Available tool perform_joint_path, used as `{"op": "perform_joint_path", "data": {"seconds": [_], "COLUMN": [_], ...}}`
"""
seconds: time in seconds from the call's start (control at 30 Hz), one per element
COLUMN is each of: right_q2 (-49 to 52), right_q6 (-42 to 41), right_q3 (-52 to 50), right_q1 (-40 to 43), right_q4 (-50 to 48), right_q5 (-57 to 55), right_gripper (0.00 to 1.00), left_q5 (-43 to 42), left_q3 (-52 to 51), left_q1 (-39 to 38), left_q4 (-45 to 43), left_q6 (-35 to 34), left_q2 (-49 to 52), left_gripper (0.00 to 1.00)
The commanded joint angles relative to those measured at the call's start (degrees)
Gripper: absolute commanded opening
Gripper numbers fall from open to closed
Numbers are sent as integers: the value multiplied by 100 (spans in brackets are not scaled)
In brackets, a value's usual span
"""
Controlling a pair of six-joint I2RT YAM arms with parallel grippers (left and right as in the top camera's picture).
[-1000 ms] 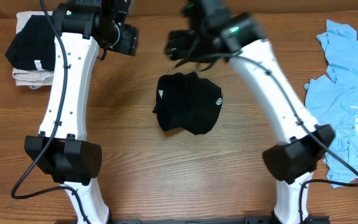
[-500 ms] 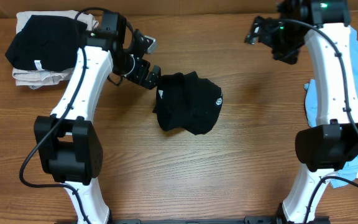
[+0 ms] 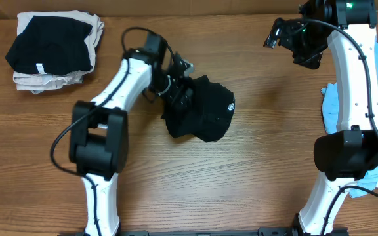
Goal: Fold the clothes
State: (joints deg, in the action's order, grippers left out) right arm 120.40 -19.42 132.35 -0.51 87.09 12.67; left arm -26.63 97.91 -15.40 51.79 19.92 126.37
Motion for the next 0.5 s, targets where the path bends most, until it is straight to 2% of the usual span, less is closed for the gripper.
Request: {"op": "perform_joint_path", "data": {"seconds": [0.0,0.13,0.23,0.3,0.37,0.43,0.47], "right_q2": [-70,-70,-72,-72,-70,-72,-72], "right_q6": [44,39,39,39,42,42,42], "right_q3": [2,4,2,2,2,2,4], "right_q1": [-15,-17,-15,-15,-15,-15,-15], "right_q4": [52,63,48,46,46,46,46], "right_q5": [-175,-221,-240,-238,-240,-240,-240], "right_gripper": [100,100,100,100,100,100,100], "left_q5": [-92,24,87,195,192,192,201], "left_q3": [-35,-35,-37,-37,-37,-37,-37], "left_q1": [-44,-44,-46,-50,-63,-96,-114], "left_q4": [17,120,192,201,210,208,208], "left_q6": [-46,-240,-420,-680,-802,-846,-844], "left_q2": [162,291,444,544,632,684,693], "left_gripper": [100,100,95,86,64,45,39]}}
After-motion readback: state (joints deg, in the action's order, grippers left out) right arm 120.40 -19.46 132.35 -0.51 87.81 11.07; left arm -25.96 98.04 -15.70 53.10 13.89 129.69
